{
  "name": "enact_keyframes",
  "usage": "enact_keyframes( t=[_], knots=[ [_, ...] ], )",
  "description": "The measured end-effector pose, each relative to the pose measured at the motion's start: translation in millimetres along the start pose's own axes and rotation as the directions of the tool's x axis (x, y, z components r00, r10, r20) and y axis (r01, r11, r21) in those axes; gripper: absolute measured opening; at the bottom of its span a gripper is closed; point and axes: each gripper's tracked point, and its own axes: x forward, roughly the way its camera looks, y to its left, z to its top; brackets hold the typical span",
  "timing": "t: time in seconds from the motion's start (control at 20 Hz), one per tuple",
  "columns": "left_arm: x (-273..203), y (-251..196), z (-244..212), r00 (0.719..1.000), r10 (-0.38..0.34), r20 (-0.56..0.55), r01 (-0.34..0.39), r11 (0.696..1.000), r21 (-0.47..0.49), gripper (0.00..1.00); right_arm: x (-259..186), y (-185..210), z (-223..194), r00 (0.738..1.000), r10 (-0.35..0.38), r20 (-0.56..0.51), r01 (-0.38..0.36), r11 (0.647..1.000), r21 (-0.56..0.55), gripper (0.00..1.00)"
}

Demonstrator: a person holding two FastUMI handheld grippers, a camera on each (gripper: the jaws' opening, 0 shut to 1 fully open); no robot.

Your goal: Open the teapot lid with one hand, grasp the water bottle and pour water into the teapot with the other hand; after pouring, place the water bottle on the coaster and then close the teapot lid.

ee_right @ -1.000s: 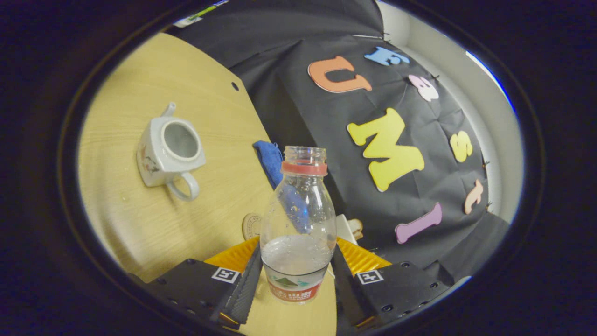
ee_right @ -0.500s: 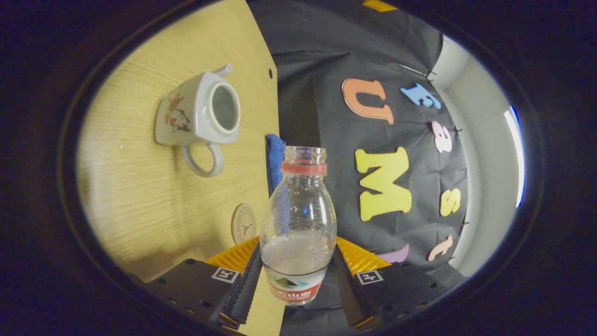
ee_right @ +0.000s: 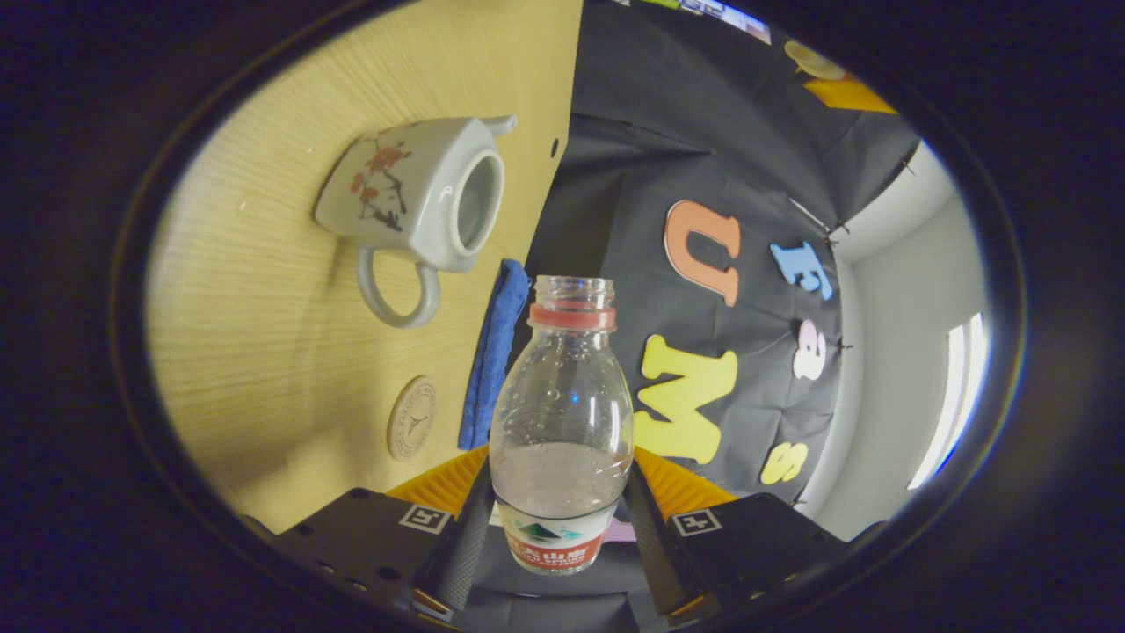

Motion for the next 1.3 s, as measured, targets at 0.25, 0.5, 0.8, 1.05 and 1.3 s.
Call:
enact_keyframes(
  t=[0.25,0.5,0.8,1.05,1.3],
  knots=[
    [0.8,3.0,-1.3,1.000,0.014,-0.005,-0.014,1.000,0.025,0.03,3.4,-3.4,-1.9,1.000,-0.011,0.010,0.011,0.998,-0.065,0.76],
    [1.4,6.7,-2.5,0.999,0.038,-0.009,-0.038,0.998,0.052,0.03,3.5,-8.0,4.4,0.999,-0.039,0.031,0.043,0.990,-0.133,0.76],
    [-3.0,2.4,1.5,1.000,0.023,0.006,-0.023,0.998,0.058,0.03,5.5,-23.1,8.9,0.996,-0.066,0.054,0.076,0.974,-0.214,0.76],
    [-3.2,0.3,0.2,1.000,0.021,0.000,-0.021,0.998,0.063,0.03,9.7,-41.2,16.4,0.989,-0.114,0.097,0.139,0.938,-0.317,0.76],
    [-2.5,-1.4,-1.2,1.000,0.017,-0.002,-0.017,0.997,0.078,0.03,7.7,-62.0,29.1,0.979,-0.148,0.139,0.192,0.897,-0.397,0.76]
  ],
)
